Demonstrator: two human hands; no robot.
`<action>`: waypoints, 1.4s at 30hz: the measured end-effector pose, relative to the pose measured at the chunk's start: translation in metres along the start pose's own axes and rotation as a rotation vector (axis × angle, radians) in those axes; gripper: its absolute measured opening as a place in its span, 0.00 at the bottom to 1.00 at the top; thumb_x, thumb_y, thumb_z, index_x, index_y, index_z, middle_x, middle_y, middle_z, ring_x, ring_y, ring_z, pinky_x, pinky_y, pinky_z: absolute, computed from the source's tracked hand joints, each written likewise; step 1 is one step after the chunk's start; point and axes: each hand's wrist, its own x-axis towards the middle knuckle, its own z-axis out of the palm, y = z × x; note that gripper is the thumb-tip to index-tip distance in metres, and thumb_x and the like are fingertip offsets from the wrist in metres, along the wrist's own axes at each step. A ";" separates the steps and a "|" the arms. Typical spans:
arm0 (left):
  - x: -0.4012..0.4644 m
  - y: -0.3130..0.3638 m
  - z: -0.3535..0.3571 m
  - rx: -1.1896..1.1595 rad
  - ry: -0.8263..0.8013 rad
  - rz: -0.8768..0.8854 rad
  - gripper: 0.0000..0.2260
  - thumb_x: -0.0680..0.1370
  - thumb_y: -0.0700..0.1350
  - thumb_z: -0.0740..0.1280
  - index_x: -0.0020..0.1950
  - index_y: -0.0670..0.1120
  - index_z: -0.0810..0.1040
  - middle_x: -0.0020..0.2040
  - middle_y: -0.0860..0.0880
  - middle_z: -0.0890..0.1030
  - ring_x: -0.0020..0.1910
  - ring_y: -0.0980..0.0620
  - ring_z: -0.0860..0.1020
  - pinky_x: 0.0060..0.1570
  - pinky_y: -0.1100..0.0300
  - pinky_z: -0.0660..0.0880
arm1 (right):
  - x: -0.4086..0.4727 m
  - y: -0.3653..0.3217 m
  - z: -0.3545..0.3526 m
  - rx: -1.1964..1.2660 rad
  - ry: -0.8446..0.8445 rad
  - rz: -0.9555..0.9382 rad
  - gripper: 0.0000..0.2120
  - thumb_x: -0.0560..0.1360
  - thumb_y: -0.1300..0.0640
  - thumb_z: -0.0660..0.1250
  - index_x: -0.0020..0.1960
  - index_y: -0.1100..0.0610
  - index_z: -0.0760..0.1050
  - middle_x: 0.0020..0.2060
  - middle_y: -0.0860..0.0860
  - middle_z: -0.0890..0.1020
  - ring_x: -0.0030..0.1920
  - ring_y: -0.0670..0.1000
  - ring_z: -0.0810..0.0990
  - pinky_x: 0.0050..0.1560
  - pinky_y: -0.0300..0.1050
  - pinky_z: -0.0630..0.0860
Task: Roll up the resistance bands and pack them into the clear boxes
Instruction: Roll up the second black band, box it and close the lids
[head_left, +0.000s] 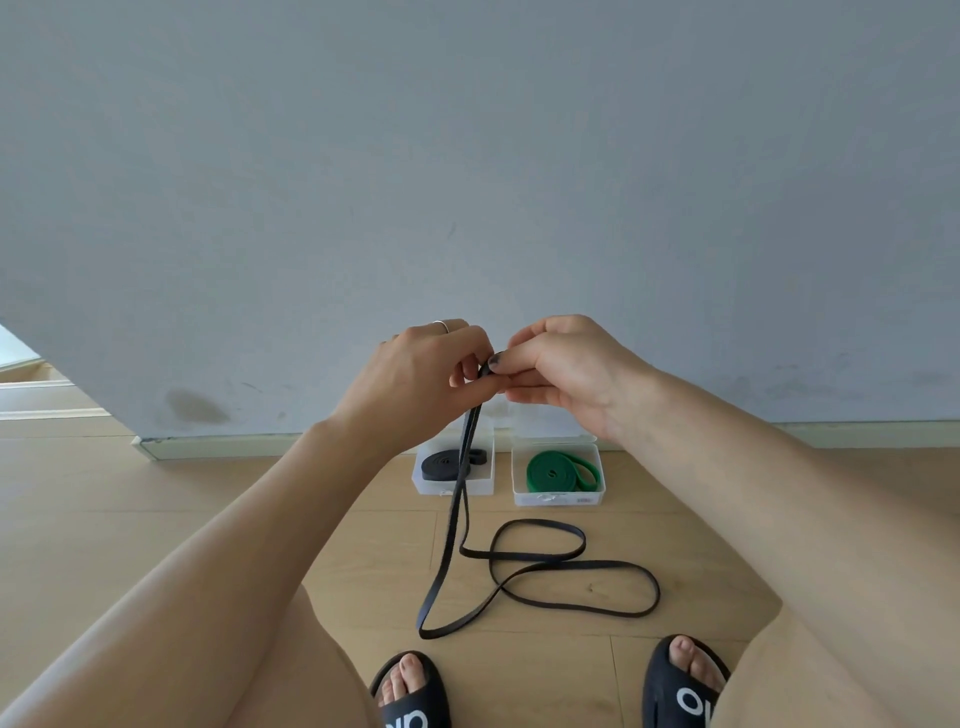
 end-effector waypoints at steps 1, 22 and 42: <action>0.000 -0.001 0.000 -0.013 0.003 -0.002 0.06 0.77 0.51 0.74 0.45 0.51 0.80 0.38 0.59 0.76 0.36 0.59 0.76 0.39 0.49 0.79 | 0.001 0.000 0.000 0.000 0.009 -0.006 0.10 0.74 0.70 0.72 0.47 0.58 0.75 0.41 0.57 0.86 0.43 0.54 0.87 0.49 0.46 0.83; -0.003 -0.007 -0.006 -0.134 0.015 0.076 0.04 0.79 0.43 0.73 0.49 0.43 0.82 0.44 0.50 0.78 0.41 0.51 0.83 0.45 0.51 0.82 | 0.004 0.001 -0.004 0.210 -0.101 0.126 0.09 0.75 0.65 0.73 0.41 0.53 0.78 0.42 0.53 0.86 0.47 0.54 0.84 0.55 0.48 0.80; -0.002 0.002 -0.001 0.051 0.125 0.071 0.10 0.81 0.47 0.65 0.51 0.40 0.78 0.45 0.46 0.78 0.36 0.41 0.79 0.35 0.44 0.78 | -0.002 0.008 0.016 -0.113 0.139 -0.137 0.12 0.76 0.55 0.70 0.43 0.65 0.82 0.37 0.56 0.84 0.41 0.51 0.83 0.59 0.57 0.82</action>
